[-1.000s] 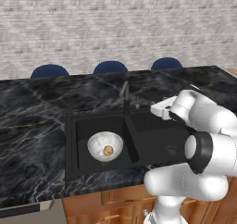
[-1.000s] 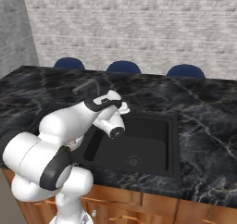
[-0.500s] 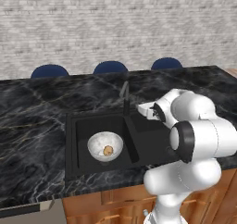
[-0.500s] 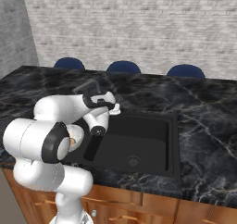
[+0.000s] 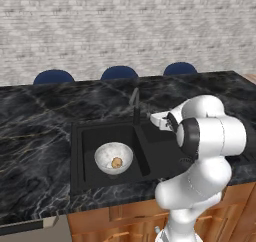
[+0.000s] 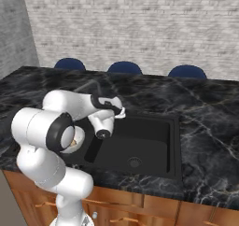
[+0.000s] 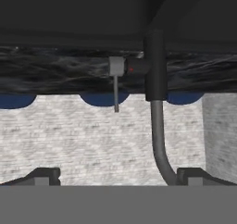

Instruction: Pick the peach from the cabinet and place it in the bowl. Then pick the bowl and place it in the sink. Then turn on the sink facuet.

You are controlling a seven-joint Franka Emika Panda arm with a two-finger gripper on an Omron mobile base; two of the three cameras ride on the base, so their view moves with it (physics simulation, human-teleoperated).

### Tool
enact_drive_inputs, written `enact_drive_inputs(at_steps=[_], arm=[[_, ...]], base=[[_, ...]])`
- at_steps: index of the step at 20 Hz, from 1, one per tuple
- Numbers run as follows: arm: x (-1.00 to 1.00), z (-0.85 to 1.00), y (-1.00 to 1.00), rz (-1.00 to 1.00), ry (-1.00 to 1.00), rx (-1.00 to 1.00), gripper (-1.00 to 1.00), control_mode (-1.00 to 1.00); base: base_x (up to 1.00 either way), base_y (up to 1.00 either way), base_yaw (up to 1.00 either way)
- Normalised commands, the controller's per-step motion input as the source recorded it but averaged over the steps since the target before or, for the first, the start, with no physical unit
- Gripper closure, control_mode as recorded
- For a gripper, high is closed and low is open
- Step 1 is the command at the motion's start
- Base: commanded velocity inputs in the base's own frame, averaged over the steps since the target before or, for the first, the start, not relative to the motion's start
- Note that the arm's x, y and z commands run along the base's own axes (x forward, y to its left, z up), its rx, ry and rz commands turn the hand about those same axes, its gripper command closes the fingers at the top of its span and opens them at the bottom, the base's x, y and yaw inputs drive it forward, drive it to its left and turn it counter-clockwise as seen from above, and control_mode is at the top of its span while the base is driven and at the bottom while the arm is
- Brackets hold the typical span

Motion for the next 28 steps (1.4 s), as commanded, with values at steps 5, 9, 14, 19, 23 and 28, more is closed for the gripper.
enact_drive_inputs(at_steps=[5,9,14,19,23,28], arm=[[0.33,-0.08,-0.02,0.0,0.01,0.0,-1.0,-1.0],[0.37,-0.04,0.02,-0.01,0.01,0.0,-1.0,-1.0],[0.27,-0.12,0.11,0.0,0.0,0.0,-1.0,-1.0],[0.33,-0.13,0.09,0.0,0.0,0.0,-1.0,-1.0],[0.42,-0.03,0.0,0.0,0.01,0.0,-1.0,-1.0],[0.46,-0.11,0.0,0.0,0.02,0.0,-1.0,-1.0]], base=[[0.0,0.0,0.0],[0.0,0.0,0.0],[0.0,0.0,0.0],[0.0,0.0,0.0],[0.0,0.0,0.0],[0.0,0.0,0.0]])
